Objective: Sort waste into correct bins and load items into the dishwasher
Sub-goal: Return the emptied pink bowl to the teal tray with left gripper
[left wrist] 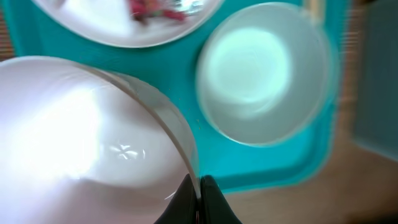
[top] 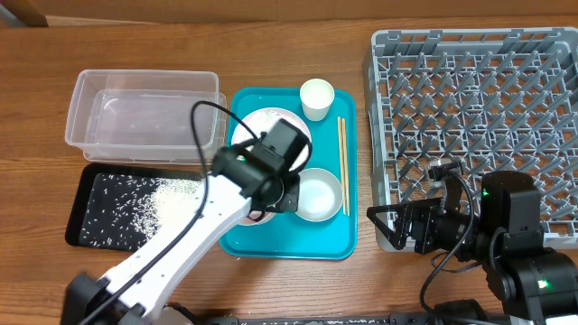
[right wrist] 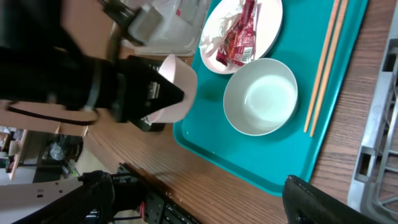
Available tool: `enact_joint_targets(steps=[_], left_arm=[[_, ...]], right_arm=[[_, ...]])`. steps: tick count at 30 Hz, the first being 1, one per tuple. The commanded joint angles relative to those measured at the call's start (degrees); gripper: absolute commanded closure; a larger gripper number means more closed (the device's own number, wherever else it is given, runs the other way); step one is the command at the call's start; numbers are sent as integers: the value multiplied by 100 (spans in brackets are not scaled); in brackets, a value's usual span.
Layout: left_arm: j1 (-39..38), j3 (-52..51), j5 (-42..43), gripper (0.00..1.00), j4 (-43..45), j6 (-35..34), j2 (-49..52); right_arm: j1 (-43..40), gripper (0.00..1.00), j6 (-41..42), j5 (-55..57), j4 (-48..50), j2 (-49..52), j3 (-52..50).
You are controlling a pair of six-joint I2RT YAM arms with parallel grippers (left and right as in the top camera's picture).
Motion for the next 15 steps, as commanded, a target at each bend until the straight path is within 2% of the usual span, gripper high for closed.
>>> enact_joint_targets(steps=[1, 4, 8, 11, 13, 15], left_arm=[[-13, -236, -791, 96, 105, -227, 275], [0, -238, -715, 89, 219, -227, 426], [-9, -7, -616, 70, 107, -219, 409], [17, 345, -789, 42, 79, -4, 409], [94, 470, -1078, 33, 356, 116, 409], [190, 466, -1141, 30, 861, 518, 439]], right_arm=[[7, 11, -20, 120, -26, -13, 140], [7, 9, -20, 140, -83, -13, 140], [7, 7, -20, 284, -127, -13, 140], [7, 5, -20, 313, -129, -13, 140], [7, 4, -20, 313, -129, -13, 140], [7, 4, -20, 313, -129, -13, 140]])
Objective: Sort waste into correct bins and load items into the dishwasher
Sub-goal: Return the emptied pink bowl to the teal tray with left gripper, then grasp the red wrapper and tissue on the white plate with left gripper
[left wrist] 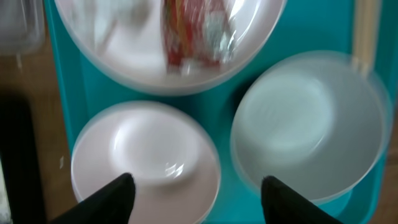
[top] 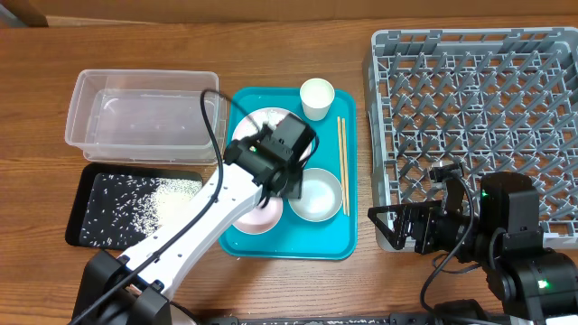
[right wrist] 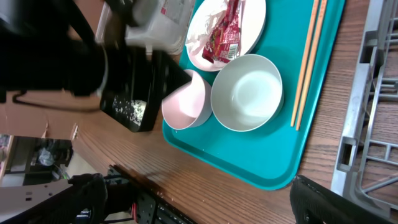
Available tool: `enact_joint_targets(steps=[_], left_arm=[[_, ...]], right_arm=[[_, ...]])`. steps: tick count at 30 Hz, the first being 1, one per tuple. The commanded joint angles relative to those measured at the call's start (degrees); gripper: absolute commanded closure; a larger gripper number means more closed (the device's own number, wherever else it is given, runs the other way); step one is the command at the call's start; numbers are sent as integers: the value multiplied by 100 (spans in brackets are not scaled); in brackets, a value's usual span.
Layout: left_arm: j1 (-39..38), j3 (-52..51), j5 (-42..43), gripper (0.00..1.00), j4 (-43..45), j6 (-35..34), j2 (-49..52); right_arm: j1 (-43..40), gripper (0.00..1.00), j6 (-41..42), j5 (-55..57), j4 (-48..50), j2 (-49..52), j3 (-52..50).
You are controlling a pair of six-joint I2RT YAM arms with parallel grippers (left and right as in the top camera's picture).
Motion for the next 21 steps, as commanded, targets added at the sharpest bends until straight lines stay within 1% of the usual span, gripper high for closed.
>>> enact_joint_targets(steps=[1, 3, 6, 13, 14, 16, 17, 20, 21], left_arm=[[188, 192, -369, 31, 540, 645, 39], [256, 192, -374, 33, 920, 946, 229], [304, 192, -372, 43, 1134, 1045, 654], [328, 195, -385, 47, 1434, 1040, 1646], [328, 195, -448, 51, 1447, 1025, 1707], [328, 199, -529, 64, 1453, 1025, 1744], [330, 212, -568, 72, 1449, 1025, 1742], [332, 472, -566, 92, 1209, 1025, 1731], [332, 588, -564, 96, 1082, 1025, 1731]], right_arm=[[7, 3, -22, 61, 11, -13, 140], [7, 3, -22, 61, 11, -13, 140], [7, 3, -22, 61, 11, -13, 140], [7, 3, -22, 61, 4, -13, 140], [7, 3, -22, 61, 0, -13, 140], [7, 3, -22, 61, -9, -13, 140], [7, 3, -24, 61, -11, -13, 140], [7, 3, -24, 61, -11, -13, 140], [7, 3, -24, 61, -11, -13, 140]])
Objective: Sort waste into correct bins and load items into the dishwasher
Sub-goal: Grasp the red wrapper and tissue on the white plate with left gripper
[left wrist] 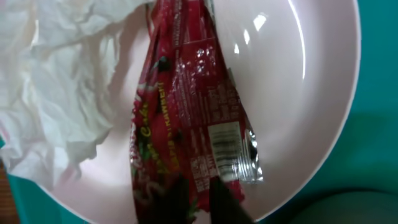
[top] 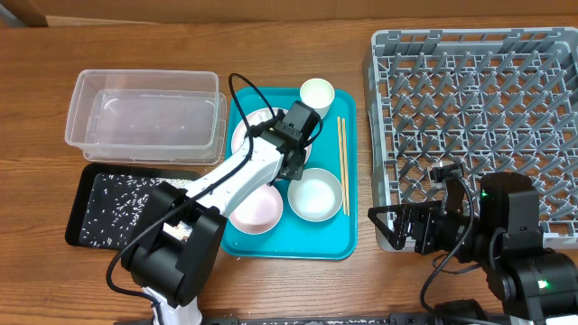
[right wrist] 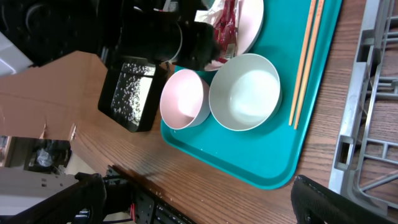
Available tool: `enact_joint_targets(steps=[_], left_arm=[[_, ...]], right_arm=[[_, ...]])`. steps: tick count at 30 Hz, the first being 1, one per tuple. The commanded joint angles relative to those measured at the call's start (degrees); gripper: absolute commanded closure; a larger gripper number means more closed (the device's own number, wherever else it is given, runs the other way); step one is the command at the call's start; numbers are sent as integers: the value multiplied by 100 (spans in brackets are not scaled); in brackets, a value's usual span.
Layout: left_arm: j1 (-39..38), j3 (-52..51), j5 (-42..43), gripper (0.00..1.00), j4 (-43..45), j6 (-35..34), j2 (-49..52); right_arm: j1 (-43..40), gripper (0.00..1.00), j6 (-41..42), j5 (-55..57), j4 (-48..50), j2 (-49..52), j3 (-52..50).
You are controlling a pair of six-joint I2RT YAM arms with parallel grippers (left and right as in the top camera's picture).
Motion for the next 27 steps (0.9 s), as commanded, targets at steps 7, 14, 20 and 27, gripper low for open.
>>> enact_joint_targets(steps=[7, 14, 20, 27], left_arm=[[109, 1296, -232, 64, -1237, -26, -42], [468, 782, 13, 56, -881, -365, 249], [634, 695, 1113, 79, -645, -188, 748], [708, 1143, 1340, 96, -1174, -87, 321]], right_arm=[[7, 3, -20, 39, 7, -15, 140], [7, 3, -22, 39, 7, -15, 140], [7, 3, -20, 39, 4, -15, 140], [7, 3, -22, 42, -20, -15, 140]])
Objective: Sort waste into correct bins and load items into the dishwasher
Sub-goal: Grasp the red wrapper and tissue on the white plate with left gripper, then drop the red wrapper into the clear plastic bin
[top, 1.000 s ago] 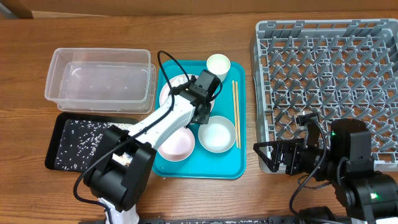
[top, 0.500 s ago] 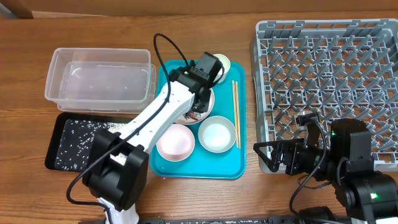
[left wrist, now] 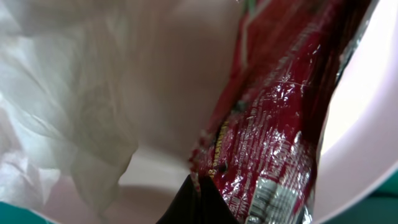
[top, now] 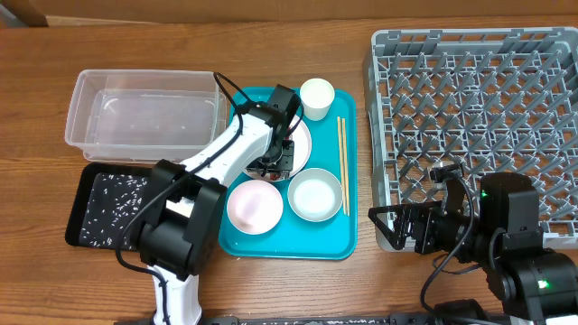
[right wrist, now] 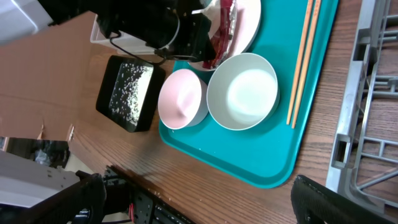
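On the teal tray (top: pixel 330 236), a white plate (left wrist: pixel 367 124) carries a red snack wrapper (left wrist: pixel 280 143) and a crumpled white napkin (left wrist: pixel 74 93). My left gripper (left wrist: pixel 199 198) is down on the plate, shut on the wrapper's edge; from overhead the left gripper (top: pixel 275 164) covers most of the plate. A pink bowl (top: pixel 253 206), a white bowl (top: pixel 315 194), a paper cup (top: pixel 317 97) and chopsticks (top: pixel 342 162) share the tray. My right gripper (right wrist: pixel 202 202) is open and holds nothing, low over the table beside the grey dish rack (top: pixel 479 108).
A clear plastic bin (top: pixel 144 117) stands left of the tray. In front of it lies a black tray (top: pixel 117 203) scattered with rice. The dish rack fills the right side, and my right arm (top: pixel 506 235) sits at its front edge.
My left gripper was slightly open just over the wrapper on the plate. Now it is lower and shut on the wrapper's edge. The right arm has not moved.
My left gripper first held the pink bowl by its rim over the tray's front left. Then the bowl stood on the tray with the gripper open above it. Then the gripper was over the plate's wrapper, and now it grips it.
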Available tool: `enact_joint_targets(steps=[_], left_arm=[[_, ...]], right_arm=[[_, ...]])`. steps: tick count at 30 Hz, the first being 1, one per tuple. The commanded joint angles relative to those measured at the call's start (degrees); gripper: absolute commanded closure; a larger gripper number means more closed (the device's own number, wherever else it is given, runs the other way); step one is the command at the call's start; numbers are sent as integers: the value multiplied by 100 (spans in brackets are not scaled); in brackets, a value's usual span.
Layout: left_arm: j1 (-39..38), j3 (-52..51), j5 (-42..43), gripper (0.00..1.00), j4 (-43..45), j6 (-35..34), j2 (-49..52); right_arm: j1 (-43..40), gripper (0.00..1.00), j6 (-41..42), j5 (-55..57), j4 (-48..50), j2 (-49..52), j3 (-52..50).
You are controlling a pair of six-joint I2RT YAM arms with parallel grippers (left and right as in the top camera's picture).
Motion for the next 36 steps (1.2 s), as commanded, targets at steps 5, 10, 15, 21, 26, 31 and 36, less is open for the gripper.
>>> enact_joint_targets(steps=[5, 10, 15, 21, 26, 31, 36], left_arm=[[304, 776, 52, 96, -577, 66, -1058], [603, 859, -304, 96, -603, 63, -1650], [1180, 857, -1464, 96, -938, -629, -1930], [2275, 822, -1005, 96, -833, -728, -1558], [2406, 881, -732, 62, -691, 39, -1207], [2004, 1241, -409, 59, -708, 667, -1335], [1156, 1106, -496, 51, -413, 1567, -1172]], right_arm=[[7, 3, -20, 39, -9, -13, 140], [7, 3, -22, 66, -11, -13, 140], [7, 3, -20, 63, -35, -13, 140], [7, 3, -20, 63, -50, -13, 140], [7, 2, -20, 63, -52, -13, 140], [7, 2, -20, 63, -52, -13, 140], [7, 2, -17, 83, -50, -13, 140]])
